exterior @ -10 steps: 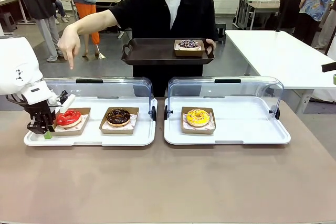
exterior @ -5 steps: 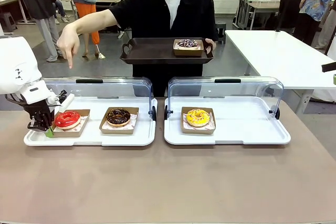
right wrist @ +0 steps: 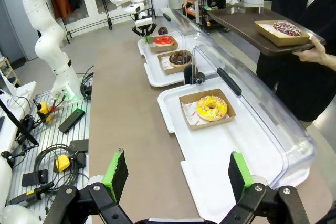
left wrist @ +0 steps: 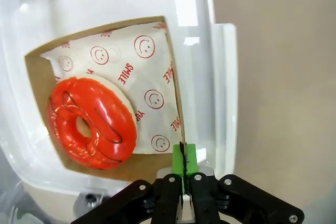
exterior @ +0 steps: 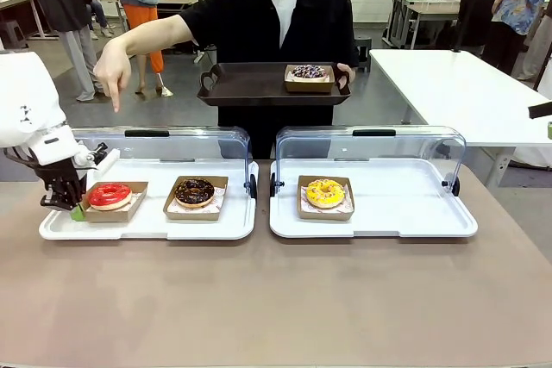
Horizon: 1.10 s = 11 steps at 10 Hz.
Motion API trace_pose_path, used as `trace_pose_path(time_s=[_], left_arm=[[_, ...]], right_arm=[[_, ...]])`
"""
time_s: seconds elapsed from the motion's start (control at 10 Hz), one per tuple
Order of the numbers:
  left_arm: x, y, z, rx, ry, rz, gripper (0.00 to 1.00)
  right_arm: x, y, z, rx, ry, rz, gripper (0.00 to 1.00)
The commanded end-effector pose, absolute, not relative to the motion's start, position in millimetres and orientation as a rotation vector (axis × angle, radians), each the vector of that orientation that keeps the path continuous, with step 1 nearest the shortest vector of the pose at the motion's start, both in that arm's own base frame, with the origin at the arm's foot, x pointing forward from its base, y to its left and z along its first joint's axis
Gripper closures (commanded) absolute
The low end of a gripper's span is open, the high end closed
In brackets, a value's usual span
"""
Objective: Provide the desired donut to the person.
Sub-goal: Pick up and lift the Paper togo box containing the Donut pointed at by the person.
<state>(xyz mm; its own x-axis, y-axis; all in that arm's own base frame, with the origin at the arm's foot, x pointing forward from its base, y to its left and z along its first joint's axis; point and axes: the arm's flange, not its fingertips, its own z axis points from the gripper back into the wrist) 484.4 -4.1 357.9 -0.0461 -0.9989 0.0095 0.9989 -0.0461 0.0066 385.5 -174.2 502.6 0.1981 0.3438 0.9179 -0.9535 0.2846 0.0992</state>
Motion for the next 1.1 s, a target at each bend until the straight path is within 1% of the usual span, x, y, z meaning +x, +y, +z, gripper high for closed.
trace_pose_path(time_s=[0.0,0.2,0.4,0.6,0.8,1.0], left_arm=[[449.3,-0.8,403.6,-0.007,-0.017,-1.668,1.00],[419.5,2.3,438.2,-0.015,-0.012,-1.700,1.00],[384.9,4.8,474.1,-0.041,-0.050,-1.750,1.00],[359.1,1.4,510.1,0.011,-0.076,-1.762,1.00],[362.1,-3.3,537.7,0.036,-0.087,-1.737,1.00],[379.8,-5.8,554.4,0.015,-0.075,-1.722,1.00]], right_arm=[[385.1,-174.1,501.7,0.818,-0.940,1.062,0.00],[385.1,-174.1,501.7,0.818,-0.940,1.062,0.00],[385.1,-174.1,501.7,0.818,-0.940,1.062,0.00],[385.1,-174.1,501.7,0.818,-0.940,1.062,0.00],[385.1,-174.1,501.7,0.818,-0.940,1.062,0.00],[385.1,-174.1,501.7,0.818,-0.940,1.062,0.00]])
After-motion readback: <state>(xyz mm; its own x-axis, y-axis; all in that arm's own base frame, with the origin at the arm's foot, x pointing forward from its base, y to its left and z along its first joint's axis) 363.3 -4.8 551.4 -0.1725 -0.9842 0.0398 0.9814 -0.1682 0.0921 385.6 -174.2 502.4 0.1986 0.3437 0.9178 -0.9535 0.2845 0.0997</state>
